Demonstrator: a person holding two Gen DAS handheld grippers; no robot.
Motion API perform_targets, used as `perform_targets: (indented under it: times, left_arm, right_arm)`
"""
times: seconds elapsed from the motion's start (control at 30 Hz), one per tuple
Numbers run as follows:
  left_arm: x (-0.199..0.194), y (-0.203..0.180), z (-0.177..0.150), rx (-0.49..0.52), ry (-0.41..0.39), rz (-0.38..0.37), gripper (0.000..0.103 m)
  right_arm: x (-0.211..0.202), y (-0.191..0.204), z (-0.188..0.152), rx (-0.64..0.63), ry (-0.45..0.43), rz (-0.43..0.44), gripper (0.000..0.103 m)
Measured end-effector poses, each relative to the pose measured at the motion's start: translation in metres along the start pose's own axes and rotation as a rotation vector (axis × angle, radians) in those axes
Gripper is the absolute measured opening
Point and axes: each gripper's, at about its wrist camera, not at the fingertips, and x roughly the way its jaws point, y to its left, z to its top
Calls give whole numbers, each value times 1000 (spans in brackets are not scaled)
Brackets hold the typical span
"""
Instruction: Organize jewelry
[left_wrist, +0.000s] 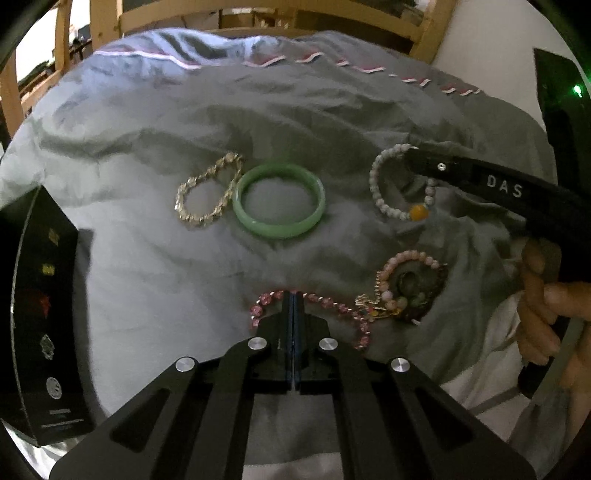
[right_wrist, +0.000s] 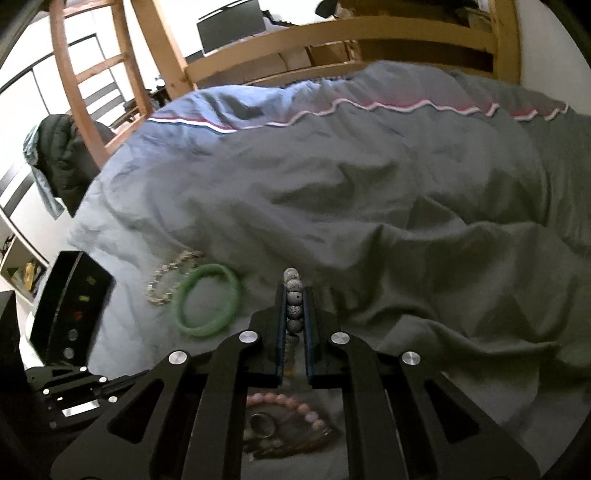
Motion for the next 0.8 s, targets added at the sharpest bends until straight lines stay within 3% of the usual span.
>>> perform_targets:
  times: [0.33, 0.43, 0.5, 0.57, 0.73, 0.77, 0.8]
  left_arm:
    - [24, 10, 0, -47, 69, 5, 4]
    - [32, 9, 2, -40, 79, -9, 17]
    - [34, 4, 3, -16, 66, -13, 47]
    - [34, -1, 3, 12, 43, 10, 61]
    - [37, -4, 7, 7, 41, 21, 60]
    - [38, -4, 8, 1, 41, 26, 50]
    - [39, -3, 6, -12, 47, 47, 26]
  right_arm:
    - [-15, -2, 1, 24, -17, -1, 9]
    - [-10, -3, -2, 28, 0, -5, 9]
    - [-6, -3, -2, 30, 8, -6, 9]
    - [-5, -3, -2, 29, 12, -7, 9]
    - [-4, -2, -3, 21, 10, -8, 9]
    - [-4, -1, -3, 20, 9, -10, 9]
    - [-4, -2, -3, 21, 11, -11, 9]
